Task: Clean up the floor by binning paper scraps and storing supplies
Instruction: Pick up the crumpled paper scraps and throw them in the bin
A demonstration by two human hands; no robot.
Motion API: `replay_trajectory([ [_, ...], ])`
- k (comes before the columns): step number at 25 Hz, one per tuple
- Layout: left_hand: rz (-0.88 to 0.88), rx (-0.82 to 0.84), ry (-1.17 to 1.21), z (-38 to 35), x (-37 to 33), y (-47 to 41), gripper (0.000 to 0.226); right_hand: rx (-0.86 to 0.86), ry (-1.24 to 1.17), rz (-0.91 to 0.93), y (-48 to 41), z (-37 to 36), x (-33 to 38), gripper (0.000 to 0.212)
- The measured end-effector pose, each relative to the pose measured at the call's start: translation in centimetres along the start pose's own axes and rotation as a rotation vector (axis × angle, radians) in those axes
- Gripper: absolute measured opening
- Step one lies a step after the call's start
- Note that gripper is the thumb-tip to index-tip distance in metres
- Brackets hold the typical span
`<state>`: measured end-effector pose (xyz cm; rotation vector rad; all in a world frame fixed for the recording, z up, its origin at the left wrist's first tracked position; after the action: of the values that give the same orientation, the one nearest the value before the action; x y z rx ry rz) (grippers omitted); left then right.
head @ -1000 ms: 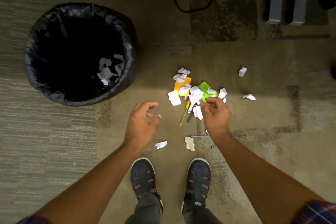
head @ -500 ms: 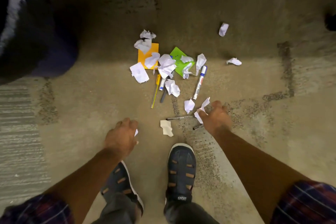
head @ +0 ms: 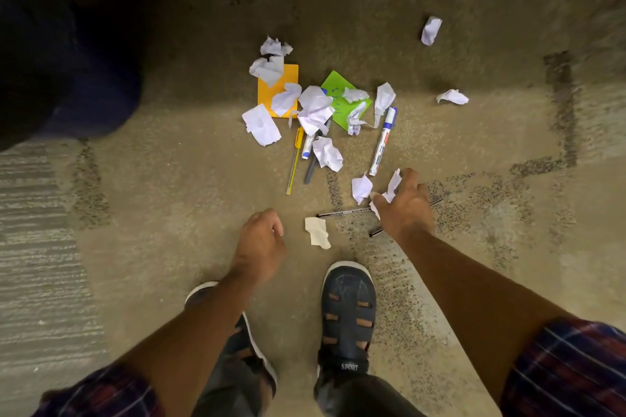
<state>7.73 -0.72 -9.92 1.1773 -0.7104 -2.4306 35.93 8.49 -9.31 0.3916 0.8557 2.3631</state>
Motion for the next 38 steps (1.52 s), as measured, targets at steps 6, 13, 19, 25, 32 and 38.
replay_trajectory([
  [6,0.189,-0.013,0.032,-4.7,-2.6,0.6,0.058,-0.021,-0.044,-0.009,-1.3,0.0,0.2,0.051],
  [13,0.226,-0.108,0.064,-6.1,-2.3,1.0,0.037,-0.031,0.092,-0.008,-1.9,-0.3,-1.0,0.047],
  [19,0.174,-0.215,0.038,-2.2,0.1,0.4,0.006,-0.132,0.117,0.076,-1.6,0.6,-0.2,0.030],
  [25,0.156,-0.437,0.027,5.7,-0.6,-5.3,0.009,-0.208,-0.285,0.147,-0.3,2.9,3.4,0.017],
  [32,0.092,-0.319,-0.066,9.6,-2.6,-14.6,0.081,-0.061,-0.158,0.398,-0.1,-0.7,10.7,0.043],
  [38,-0.054,-0.213,-0.211,9.4,-2.4,-15.0,0.046,-0.008,0.028,0.342,-0.5,-4.2,11.2,0.055],
])
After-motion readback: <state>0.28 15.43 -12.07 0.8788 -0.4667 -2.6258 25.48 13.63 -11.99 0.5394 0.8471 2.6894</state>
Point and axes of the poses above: each hand's wrist, its own y-axis away from the middle knuckle, its own z-axis out of the back of the hand, x = y × z, the point moved 7 cm from there along -y, towards the middle knuckle, and after that the axes turned 9 degrees about -z, right-handed, at the moved point
